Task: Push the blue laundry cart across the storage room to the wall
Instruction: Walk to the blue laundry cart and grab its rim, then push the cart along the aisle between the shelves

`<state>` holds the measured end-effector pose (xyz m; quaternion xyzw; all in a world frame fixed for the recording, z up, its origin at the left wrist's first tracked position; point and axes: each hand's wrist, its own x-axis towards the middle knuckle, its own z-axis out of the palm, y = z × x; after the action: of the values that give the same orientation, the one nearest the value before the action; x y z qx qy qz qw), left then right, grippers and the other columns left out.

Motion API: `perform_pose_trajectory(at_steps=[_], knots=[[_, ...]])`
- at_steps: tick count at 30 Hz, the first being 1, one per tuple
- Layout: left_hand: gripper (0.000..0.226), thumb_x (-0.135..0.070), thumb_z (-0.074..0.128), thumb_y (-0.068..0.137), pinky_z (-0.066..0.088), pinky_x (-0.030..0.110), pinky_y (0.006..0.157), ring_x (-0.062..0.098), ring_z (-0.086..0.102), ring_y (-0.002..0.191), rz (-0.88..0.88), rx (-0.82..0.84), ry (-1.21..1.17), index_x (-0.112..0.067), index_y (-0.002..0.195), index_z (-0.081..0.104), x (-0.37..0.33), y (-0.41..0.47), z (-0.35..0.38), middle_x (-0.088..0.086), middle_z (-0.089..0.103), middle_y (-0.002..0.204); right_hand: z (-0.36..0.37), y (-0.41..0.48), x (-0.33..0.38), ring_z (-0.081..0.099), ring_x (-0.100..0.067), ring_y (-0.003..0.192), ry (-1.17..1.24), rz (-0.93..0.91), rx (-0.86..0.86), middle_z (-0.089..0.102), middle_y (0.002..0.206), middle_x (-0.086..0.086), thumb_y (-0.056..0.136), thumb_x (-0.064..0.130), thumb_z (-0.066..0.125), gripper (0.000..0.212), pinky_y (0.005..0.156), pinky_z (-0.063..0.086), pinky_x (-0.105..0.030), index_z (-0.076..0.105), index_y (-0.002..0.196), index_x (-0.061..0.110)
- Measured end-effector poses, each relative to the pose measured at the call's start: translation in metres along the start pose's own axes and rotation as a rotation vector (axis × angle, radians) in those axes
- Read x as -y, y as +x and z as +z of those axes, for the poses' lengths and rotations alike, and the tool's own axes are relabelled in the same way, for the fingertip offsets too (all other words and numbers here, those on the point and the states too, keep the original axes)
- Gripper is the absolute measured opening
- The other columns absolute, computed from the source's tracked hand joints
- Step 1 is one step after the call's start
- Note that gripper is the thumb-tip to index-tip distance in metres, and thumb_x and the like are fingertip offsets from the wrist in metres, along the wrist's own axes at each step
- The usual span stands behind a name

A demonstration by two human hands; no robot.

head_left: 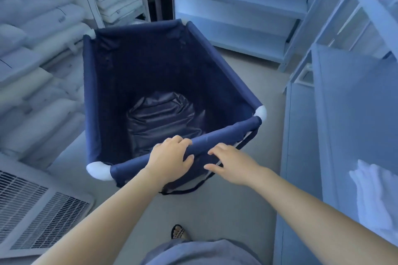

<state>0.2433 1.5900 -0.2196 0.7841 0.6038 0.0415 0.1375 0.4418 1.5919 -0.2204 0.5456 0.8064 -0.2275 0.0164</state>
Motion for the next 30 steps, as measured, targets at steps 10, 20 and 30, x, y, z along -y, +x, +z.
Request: perform_pose_trajectory(at_steps=[10, 20, 30], knots=[[0.046, -0.037, 0.047, 0.092, 0.045, 0.037, 0.091, 0.021, 0.048, 0.118, -0.07, 0.209, 0.025, -0.024, 0.135, 0.038, 0.04, 0.065, 0.018, -0.001, 0.049, 0.132, -0.004, 0.094, -0.022, 0.048, -0.02, 0.112, -0.049, -0.038, 0.024, 0.049, 0.131, 0.0, 0.091, 0.053, 0.046, 0.051, 0.085, 0.045, -0.036, 0.047, 0.127, 0.017], [0.052, -0.04, 0.056, 0.089, 0.043, 0.037, 0.091, 0.022, 0.046, 0.121, -0.288, 0.381, -0.077, -0.025, 0.135, 0.036, 0.049, 0.086, 0.052, -0.001, 0.047, 0.134, 0.011, 0.149, -0.065, 0.046, -0.023, 0.115, -0.196, -0.061, 0.265, 0.048, 0.128, -0.001, 0.089, 0.06, 0.044, 0.055, 0.099, 0.036, -0.042, 0.047, 0.126, 0.019], [0.04, -0.05, 0.054, 0.087, 0.028, 0.029, 0.101, 0.012, 0.051, 0.112, -0.461, 0.122, -0.224, -0.034, 0.123, 0.049, 0.054, 0.054, 0.073, -0.013, 0.058, 0.12, 0.015, 0.168, -0.093, 0.045, -0.012, 0.083, -0.086, -0.21, 0.375, 0.055, 0.103, 0.01, 0.089, 0.063, 0.038, 0.044, 0.074, 0.033, -0.029, 0.052, 0.107, 0.026]])
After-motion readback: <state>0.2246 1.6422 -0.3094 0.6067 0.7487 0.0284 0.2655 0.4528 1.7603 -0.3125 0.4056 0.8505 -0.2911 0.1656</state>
